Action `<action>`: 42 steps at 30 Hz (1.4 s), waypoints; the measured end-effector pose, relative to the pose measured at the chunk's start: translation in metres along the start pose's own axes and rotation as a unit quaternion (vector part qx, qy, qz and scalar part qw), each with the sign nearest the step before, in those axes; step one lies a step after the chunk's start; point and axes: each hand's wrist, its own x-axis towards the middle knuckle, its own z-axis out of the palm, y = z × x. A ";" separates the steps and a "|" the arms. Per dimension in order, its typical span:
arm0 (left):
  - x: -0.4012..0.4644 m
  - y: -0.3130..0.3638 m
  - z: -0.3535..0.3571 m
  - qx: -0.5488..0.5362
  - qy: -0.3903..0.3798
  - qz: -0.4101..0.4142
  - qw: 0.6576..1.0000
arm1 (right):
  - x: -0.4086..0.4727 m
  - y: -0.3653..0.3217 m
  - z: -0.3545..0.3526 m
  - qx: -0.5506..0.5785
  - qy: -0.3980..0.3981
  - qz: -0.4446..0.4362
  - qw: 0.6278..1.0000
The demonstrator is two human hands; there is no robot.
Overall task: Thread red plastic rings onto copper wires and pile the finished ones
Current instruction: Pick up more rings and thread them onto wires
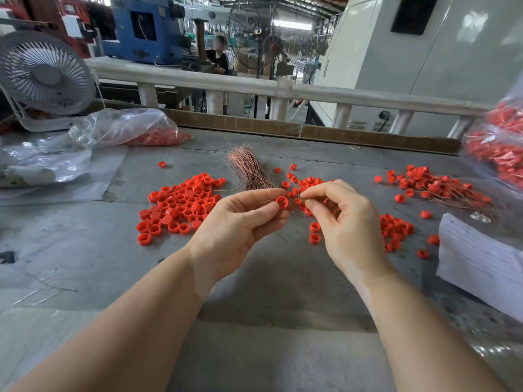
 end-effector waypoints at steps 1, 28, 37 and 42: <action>0.000 0.000 -0.001 -0.003 0.000 -0.001 1.000 | 0.000 0.000 0.001 0.009 -0.004 -0.001 1.000; 0.002 0.000 -0.001 -0.035 0.015 -0.011 0.999 | -0.002 0.007 0.004 0.024 0.000 0.004 1.000; 0.000 0.001 0.000 -0.038 0.003 -0.005 0.999 | -0.003 0.007 0.004 0.036 -0.001 0.002 0.999; 0.000 0.000 0.002 -0.060 -0.005 -0.015 0.998 | -0.002 0.006 0.005 0.037 0.001 0.004 0.999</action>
